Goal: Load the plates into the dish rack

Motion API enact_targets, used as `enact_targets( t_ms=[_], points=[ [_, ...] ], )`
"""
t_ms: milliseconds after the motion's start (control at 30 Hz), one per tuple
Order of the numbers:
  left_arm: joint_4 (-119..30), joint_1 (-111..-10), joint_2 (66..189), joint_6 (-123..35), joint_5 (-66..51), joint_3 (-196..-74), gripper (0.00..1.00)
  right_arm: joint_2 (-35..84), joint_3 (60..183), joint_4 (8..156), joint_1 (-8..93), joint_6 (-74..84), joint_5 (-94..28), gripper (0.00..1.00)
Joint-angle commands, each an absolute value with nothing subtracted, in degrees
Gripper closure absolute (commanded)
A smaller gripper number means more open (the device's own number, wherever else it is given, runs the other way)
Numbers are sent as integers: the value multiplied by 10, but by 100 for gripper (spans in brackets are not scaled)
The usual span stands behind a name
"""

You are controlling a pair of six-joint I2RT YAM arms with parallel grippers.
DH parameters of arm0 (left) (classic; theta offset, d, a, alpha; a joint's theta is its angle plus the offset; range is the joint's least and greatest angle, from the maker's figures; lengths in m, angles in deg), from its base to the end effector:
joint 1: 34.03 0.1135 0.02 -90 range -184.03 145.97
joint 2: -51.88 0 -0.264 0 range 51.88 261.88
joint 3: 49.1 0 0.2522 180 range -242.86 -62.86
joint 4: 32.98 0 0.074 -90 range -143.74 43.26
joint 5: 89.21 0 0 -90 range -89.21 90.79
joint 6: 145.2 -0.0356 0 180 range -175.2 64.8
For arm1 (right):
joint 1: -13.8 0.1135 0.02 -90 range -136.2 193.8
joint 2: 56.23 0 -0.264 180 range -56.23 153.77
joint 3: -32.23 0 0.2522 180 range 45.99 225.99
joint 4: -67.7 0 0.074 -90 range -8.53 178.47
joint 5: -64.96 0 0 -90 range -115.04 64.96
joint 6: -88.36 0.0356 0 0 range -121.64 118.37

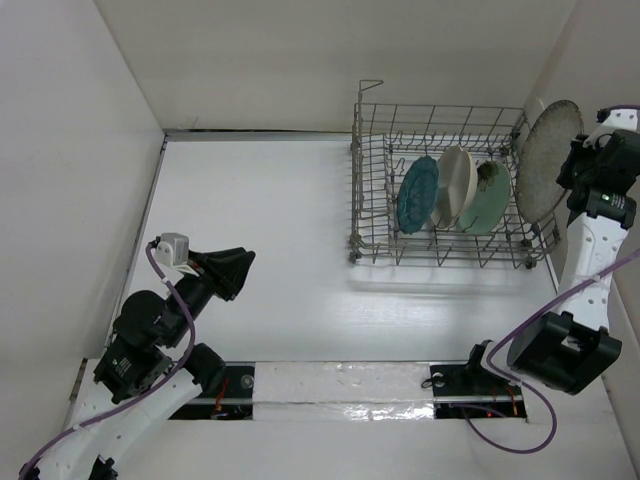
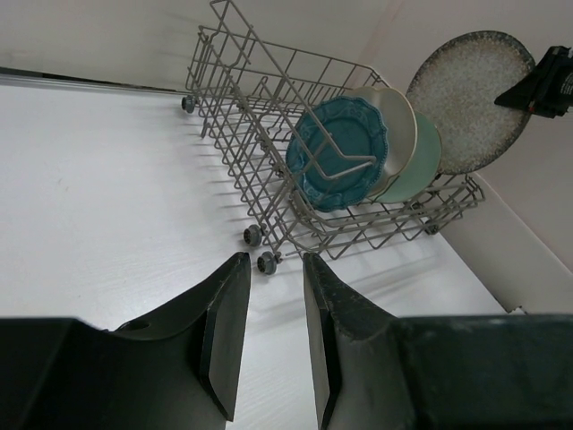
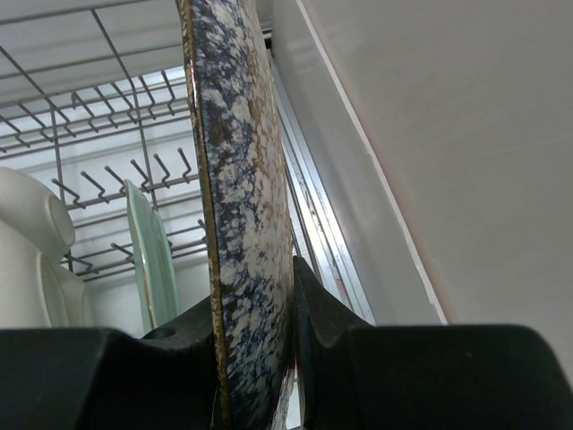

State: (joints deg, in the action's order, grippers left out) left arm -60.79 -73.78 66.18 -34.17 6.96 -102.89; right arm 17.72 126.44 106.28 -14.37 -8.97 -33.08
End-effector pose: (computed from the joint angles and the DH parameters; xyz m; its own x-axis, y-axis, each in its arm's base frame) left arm 0.0531 -0.0392 0.3612 -0.0538 -0.4193 -0.9063 0.5737 0.7298 -0.3717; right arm 0.2556 -0.1313 0.4202 -0.3195 0.0278 -0.9472 0.3122 0.9469 -0.0775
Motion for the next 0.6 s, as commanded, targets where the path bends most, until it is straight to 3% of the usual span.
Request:
enact_targets(
  t_ms=[0,567],
  points=[
    [-592,-745,653,-350,76,-1041,73,129,1278,891,-148,-105,-340,100],
    [-594,-751,639,-348,79,-1040,73,100,1139,874,-148,-103,-349,100]
  ],
)
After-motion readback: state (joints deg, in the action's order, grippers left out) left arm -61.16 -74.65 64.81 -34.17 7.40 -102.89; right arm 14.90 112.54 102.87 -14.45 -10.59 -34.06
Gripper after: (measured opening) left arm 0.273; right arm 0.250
